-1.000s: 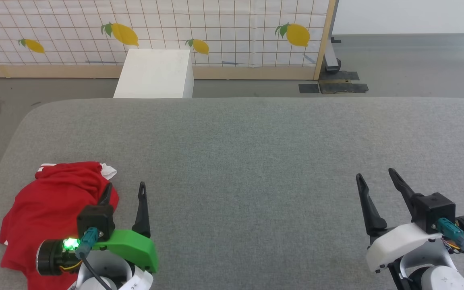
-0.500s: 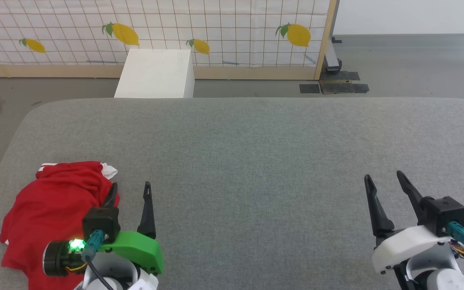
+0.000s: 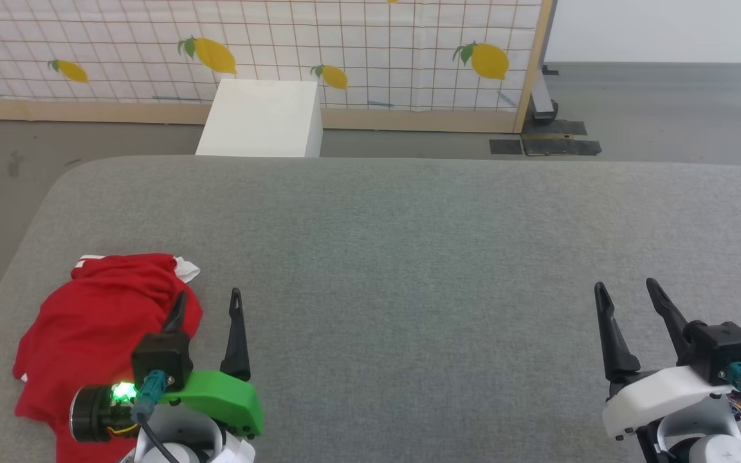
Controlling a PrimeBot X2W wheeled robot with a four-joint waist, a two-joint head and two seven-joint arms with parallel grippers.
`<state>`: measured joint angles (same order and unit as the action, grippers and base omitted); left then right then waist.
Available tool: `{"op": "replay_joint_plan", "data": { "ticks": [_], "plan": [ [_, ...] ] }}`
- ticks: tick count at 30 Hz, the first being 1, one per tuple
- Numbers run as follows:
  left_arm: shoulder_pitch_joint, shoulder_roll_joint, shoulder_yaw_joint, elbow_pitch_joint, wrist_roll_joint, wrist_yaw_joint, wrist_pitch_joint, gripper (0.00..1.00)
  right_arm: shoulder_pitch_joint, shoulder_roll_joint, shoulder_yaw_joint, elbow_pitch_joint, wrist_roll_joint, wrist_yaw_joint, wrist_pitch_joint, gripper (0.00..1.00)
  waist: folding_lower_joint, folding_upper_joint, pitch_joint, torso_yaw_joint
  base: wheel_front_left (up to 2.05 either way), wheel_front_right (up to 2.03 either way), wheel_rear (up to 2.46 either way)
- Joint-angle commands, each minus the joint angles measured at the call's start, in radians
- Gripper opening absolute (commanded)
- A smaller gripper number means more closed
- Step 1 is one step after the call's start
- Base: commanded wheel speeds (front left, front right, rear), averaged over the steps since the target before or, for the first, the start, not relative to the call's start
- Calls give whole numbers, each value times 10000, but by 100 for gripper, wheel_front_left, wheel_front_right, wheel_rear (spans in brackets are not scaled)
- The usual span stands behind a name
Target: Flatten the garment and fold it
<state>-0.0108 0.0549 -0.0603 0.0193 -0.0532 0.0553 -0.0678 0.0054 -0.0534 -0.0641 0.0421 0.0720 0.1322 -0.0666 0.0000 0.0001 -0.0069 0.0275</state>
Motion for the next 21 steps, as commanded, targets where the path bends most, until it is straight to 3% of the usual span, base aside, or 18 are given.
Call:
{"op": "replay_joint_plan", "data": {
  "ticks": [1, 21],
  "plan": [
    [173, -14, -29, -3, -107, 112, -115, 100, 179, 11, -37, 35, 101, -5, -118, 100, 0, -1, -27, 84, 0, 0, 0],
    [511, -22, -67, -47, -182, 363, -525, 100, 428, 16, -61, 216, 318, -7, -529, 100, 0, -1, -174, 1593, 0, 0, 0]
  ]
}}
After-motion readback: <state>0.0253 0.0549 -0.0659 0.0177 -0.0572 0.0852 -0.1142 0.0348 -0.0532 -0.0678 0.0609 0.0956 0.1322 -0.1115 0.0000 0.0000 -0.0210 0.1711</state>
